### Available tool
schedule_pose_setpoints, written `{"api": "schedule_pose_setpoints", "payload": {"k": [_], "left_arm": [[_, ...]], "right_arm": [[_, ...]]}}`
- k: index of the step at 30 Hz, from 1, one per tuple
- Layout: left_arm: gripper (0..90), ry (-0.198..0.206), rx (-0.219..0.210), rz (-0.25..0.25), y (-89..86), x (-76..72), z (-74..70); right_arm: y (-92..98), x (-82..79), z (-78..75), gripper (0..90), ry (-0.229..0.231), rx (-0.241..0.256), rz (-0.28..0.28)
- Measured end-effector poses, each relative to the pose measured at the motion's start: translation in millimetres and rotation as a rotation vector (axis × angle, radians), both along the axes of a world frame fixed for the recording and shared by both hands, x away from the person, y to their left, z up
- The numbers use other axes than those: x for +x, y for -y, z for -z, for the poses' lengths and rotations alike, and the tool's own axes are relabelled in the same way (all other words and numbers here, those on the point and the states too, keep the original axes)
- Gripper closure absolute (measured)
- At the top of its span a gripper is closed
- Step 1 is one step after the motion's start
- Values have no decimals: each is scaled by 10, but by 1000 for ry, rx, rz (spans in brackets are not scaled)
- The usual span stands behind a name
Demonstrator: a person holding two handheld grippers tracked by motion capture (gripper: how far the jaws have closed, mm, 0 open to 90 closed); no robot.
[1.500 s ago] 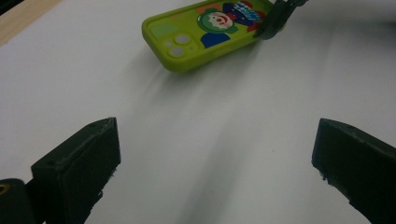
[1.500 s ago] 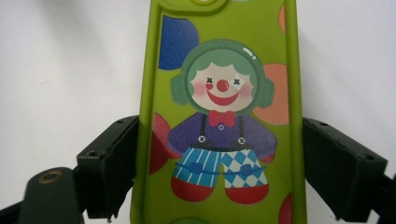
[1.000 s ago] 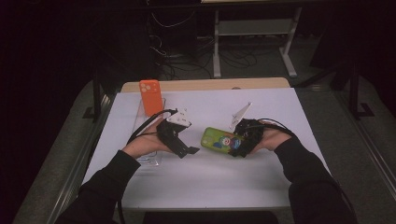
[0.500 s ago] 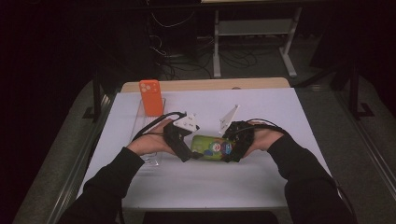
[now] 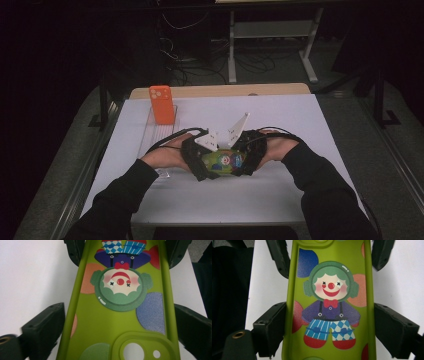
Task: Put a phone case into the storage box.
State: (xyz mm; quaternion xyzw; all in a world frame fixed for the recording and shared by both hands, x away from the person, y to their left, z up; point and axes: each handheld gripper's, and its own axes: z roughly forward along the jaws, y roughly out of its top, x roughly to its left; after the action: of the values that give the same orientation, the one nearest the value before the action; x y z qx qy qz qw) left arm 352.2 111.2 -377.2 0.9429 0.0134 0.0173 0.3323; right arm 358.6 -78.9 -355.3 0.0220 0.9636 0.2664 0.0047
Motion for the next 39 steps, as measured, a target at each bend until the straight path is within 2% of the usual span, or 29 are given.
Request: {"api": "schedule_pose_setpoints", "payload": {"k": [7, 12, 17, 19, 21, 24, 28, 30, 32, 33, 35, 36, 37, 38, 39], "left_arm": [[109, 10, 4, 2, 11, -6, -5], [124, 4, 4, 7, 17, -17, -7], [141, 25, 9, 27, 19, -24, -24], [148, 18, 8, 34, 17, -32, -36], [153, 35, 1, 28, 14, -47, -38], [155, 14, -18, -1, -11, -40, -43], [155, 5, -3, -53, -32, -36, -7], [155, 11, 17, -95, -32, -39, 4], [155, 18, 11, -146, -34, -40, 13], [155, 6, 7, -170, -36, -36, 17], [154, 8, 7, -209, -34, -34, 27], [154, 13, 30, -214, -39, -24, 20], [154, 26, 43, -220, -40, -20, 12], [154, 9, 38, -251, -35, -30, 14], [154, 14, 41, -266, -36, -29, 3]], "right_arm": [[10, -1, -6, 153, -3, -1, -3], [19, -5, -9, 153, 0, -1, -4], [28, -2, -6, 150, -18, 1, -13], [36, -12, -4, 147, -17, 5, -14], [53, -16, -1, 139, -25, 16, -13], [104, -17, 10, 96, -10, 60, 22], [230, 5, 11, 63, -1, 120, 86], [303, 9, 12, 59, -1, 141, 126], [385, -9, 13, 55, -11, 157, 188], [431, -10, 19, 51, -3, 179, 203], [521, -10, 41, 45, -2, 224, 235], [562, -11, 57, 41, 6, 232, 255], [597, -21, 70, 39, 1, 243, 285], [625, -32, 85, 32, -15, 250, 320], [649, -35, 100, 22, -24, 246, 346]]}}
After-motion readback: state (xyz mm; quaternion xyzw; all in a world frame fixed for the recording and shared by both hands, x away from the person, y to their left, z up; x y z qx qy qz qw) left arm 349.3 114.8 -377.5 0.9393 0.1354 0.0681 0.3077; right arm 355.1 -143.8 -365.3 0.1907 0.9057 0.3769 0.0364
